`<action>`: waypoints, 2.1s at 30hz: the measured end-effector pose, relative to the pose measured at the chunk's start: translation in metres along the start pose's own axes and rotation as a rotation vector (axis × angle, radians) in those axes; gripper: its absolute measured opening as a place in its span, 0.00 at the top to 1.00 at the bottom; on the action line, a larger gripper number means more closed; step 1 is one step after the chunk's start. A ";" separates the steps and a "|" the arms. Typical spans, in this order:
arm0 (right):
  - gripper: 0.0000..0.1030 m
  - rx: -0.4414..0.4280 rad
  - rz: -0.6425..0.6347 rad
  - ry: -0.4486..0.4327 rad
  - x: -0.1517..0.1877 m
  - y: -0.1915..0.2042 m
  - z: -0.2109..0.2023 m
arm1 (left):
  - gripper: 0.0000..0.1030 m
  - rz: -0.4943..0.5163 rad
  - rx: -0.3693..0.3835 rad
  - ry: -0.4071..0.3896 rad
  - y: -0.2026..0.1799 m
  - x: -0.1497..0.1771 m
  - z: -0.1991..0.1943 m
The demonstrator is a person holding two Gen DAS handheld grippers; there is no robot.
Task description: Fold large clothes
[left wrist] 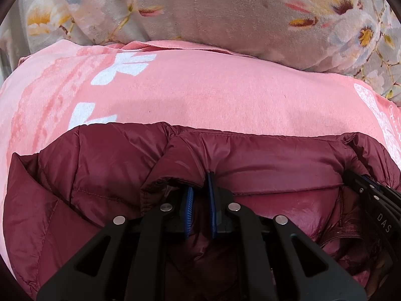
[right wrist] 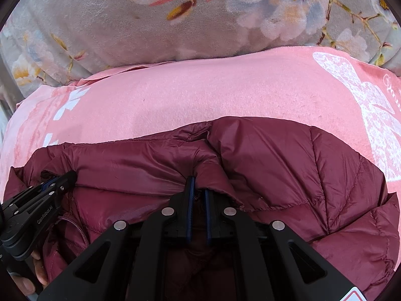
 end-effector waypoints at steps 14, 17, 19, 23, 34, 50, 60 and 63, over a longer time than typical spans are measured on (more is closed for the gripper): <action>0.56 -0.199 0.047 -0.069 0.106 -0.044 -0.142 | 0.28 -0.092 0.156 -0.074 0.055 0.078 -0.128; 0.40 -0.138 0.015 -0.116 0.182 -0.080 -0.206 | 0.19 -0.094 0.145 -0.069 0.098 0.138 -0.178; 0.35 -0.088 0.021 -0.122 0.233 -0.107 -0.236 | 0.18 -0.121 0.119 -0.035 0.129 0.181 -0.198; 0.33 -0.024 0.113 -0.066 0.334 -0.162 -0.269 | 0.18 -0.251 0.163 0.069 0.186 0.280 -0.213; 0.32 -0.201 0.374 -0.037 0.429 -0.168 -0.263 | 0.19 -0.481 0.395 0.110 0.195 0.384 -0.226; 0.97 -0.198 0.283 -0.174 0.409 -0.130 -0.299 | 0.93 -0.419 0.369 0.022 0.168 0.379 -0.267; 0.98 -0.212 0.207 -0.429 0.431 -0.122 -0.444 | 0.96 -0.303 0.467 -0.164 0.165 0.399 -0.420; 0.98 -0.207 0.162 -0.538 0.430 -0.115 -0.498 | 0.96 -0.265 0.461 -0.240 0.163 0.402 -0.471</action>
Point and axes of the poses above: each gripper's, at about its wrist camera, not at the fingertips, and z roughly the way its jaws point, y to its left, x to its underside, the point moved 9 cm from there along z, roughly the way its jaws point, and after that the axes turned 10 degrees about y, right-handed, at the moved point
